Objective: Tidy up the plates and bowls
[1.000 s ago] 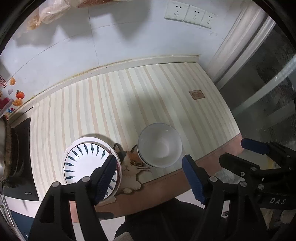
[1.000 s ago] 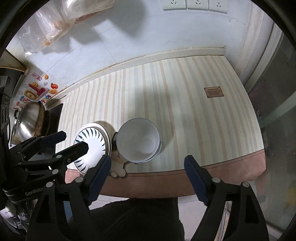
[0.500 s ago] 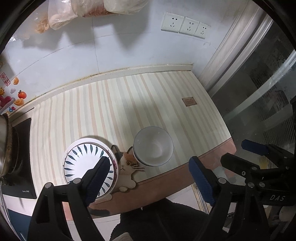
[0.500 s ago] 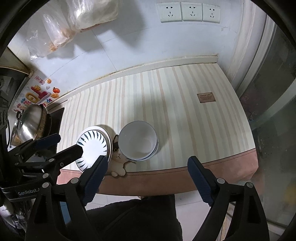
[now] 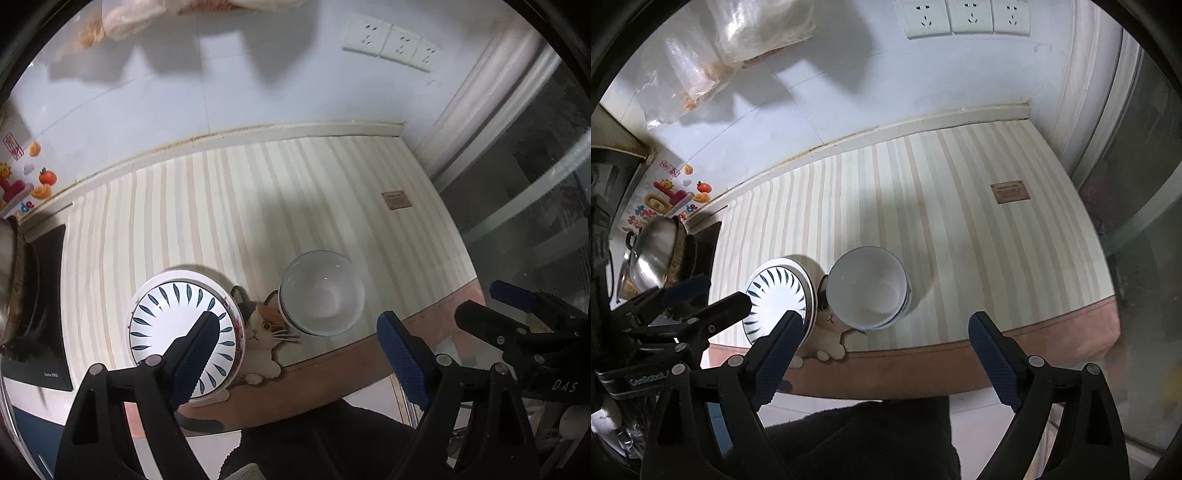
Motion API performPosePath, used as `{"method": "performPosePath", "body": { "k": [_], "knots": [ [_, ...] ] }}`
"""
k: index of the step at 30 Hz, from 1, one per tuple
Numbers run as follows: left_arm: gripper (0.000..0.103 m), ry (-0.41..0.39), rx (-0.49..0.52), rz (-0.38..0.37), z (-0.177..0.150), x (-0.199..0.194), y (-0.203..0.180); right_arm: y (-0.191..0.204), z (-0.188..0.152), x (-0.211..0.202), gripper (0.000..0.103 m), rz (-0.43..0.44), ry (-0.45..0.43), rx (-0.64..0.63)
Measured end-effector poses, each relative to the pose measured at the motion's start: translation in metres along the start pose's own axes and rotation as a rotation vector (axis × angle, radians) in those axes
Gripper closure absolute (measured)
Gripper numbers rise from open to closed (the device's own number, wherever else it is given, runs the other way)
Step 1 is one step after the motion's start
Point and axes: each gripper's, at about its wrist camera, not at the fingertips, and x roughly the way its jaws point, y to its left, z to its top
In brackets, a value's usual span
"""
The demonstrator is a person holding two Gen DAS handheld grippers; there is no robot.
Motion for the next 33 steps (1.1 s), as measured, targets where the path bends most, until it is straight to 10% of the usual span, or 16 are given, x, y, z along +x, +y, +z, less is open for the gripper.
{"method": "performPosePath", "body": {
  "k": [7,23,29,33],
  "knots": [
    [0.016,0.1,-0.067,0.024,0.016,0.075,0.022,-0.027,0.006,0.065,0.007,0.084,0.074,0.049],
    [0.016,0.447,-0.23,-0.201,0.032,0.227,0.042,-0.086,-0.007,0.245,0.007,0.376,0.273,0.258],
    [0.033,0.508,-0.241,-0.285,0.03,0.25,0.037,-0.086,-0.009,0.281,0.008,0.454,0.309,0.278],
    [0.039,0.495,-0.231,-0.286,0.027,0.253,0.033,-0.078,-0.009,0.298,0.036,0.481,0.343,0.279]
  ]
}}
